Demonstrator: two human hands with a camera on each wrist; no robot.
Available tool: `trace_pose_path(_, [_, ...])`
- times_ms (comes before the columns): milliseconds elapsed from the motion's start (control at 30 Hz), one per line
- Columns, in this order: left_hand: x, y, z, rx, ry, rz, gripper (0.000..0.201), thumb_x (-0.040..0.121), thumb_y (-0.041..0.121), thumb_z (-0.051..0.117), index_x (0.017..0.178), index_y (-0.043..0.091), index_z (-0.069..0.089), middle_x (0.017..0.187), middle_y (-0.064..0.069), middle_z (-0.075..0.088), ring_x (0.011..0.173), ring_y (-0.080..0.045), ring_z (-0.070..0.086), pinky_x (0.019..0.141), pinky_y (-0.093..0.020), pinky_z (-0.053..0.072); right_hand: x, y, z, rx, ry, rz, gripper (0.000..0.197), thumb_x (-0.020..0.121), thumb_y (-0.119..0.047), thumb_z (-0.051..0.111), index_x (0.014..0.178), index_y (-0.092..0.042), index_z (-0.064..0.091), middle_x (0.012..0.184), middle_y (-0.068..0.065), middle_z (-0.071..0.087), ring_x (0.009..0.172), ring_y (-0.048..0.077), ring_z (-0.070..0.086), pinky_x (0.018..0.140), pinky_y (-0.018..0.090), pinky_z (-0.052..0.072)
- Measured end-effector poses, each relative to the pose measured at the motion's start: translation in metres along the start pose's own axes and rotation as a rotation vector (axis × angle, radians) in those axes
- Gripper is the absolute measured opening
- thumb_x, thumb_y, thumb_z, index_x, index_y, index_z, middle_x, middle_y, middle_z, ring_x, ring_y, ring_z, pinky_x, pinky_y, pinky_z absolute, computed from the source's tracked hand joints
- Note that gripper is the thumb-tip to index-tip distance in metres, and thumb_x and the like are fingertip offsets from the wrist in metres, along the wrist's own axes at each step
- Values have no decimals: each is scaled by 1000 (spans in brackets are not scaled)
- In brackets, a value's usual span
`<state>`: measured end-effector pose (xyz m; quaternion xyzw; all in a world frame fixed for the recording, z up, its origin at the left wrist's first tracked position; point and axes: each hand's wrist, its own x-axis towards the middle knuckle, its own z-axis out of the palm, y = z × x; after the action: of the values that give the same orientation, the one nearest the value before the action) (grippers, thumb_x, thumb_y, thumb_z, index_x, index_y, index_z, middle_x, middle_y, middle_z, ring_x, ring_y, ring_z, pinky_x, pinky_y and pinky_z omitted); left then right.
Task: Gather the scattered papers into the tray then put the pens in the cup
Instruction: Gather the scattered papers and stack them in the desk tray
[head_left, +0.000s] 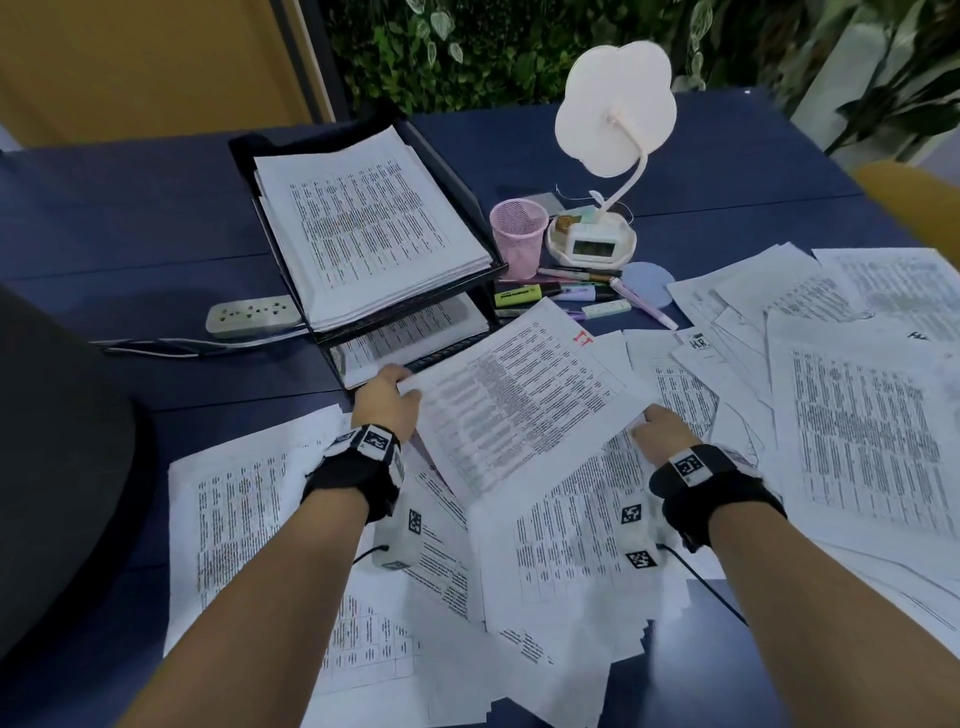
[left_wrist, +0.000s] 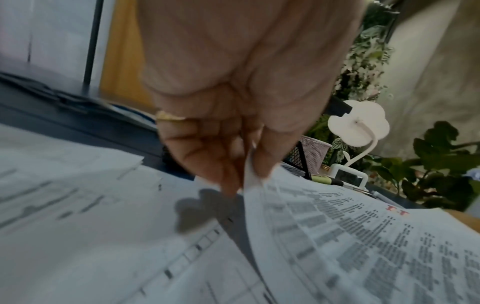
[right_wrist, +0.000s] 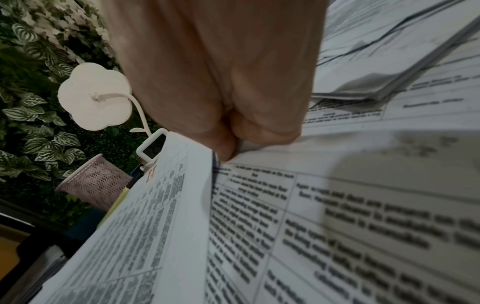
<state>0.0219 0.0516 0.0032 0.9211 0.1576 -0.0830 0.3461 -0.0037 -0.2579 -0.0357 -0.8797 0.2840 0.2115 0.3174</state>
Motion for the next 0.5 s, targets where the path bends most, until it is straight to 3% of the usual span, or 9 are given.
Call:
trace_pose_path(67, [4, -2, -2, 227, -124, -22, 26, 91, 19, 54, 115, 12, 62, 114, -11, 64, 98, -28, 60, 79, -29, 46, -2, -1, -1, -16, 17, 17, 37, 95, -4, 37, 131, 4, 47, 138, 20, 47, 126, 33, 45, 98, 32, 37])
trace_pose_path(100, [4, -2, -3, 338, -224, -29, 24, 90, 21, 52, 108, 11, 64, 110, -10, 64, 98, -27, 60, 79, -29, 47, 0, 0, -1, -8, 17, 24, 35, 96, -4, 38, 129, 5, 48, 136, 21, 48, 125, 33, 46, 97, 32, 37])
trace_pose_path(167, [2, -2, -2, 505, -398, -13, 22, 87, 26, 51, 87, 8, 63, 90, -10, 62, 81, -24, 59, 67, -28, 45, 1, -1, 0, -16, 9, 24, 32, 96, -3, 37, 124, 8, 51, 132, 22, 49, 121, 33, 48, 94, 34, 38])
trace_pose_path(200, [1, -1, -1, 537, -442, -11, 22, 87, 29, 53, 84, 8, 59, 84, -8, 58, 75, -22, 57, 64, -27, 45, 3, -1, 0, -2, 13, 31, 31, 96, -2, 37, 122, 9, 52, 130, 23, 51, 119, 34, 49, 92, 35, 39])
trace_pose_path(300, [-4, -2, 6, 486, -439, 49, 26, 89, 30, 57, 107, 11, 52, 103, -7, 55, 88, -26, 62, 75, -31, 50, 0, -3, -2, 57, 29, 57, 36, 96, -1, 37, 129, 11, 47, 134, 22, 48, 124, 32, 47, 97, 33, 37])
trace_pose_path(367, [-9, 2, 10, 545, -442, 115, 28, 92, 28, 54, 113, 9, 54, 114, -10, 57, 101, -29, 60, 80, -32, 47, -1, -8, -9, 165, 59, 121, 39, 99, -5, 38, 137, 5, 43, 141, 18, 44, 130, 28, 43, 104, 30, 33])
trace_pose_path(433, [-15, 8, 13, 588, -475, 144, 26, 94, 29, 53, 104, 7, 63, 108, -10, 63, 101, -28, 60, 77, -30, 46, -3, -11, -11, 242, 61, 201, 36, 99, -7, 39, 131, 8, 45, 131, 20, 50, 115, 28, 51, 98, 33, 38])
trace_pose_path(500, [-21, 14, 16, 567, -561, 169, 27, 91, 32, 57, 79, 10, 67, 80, -7, 65, 83, -24, 63, 67, -25, 45, -2, -7, -9, 273, -5, 175, 27, 95, -7, 45, 116, 8, 53, 104, 19, 56, 93, 29, 54, 78, 32, 41])
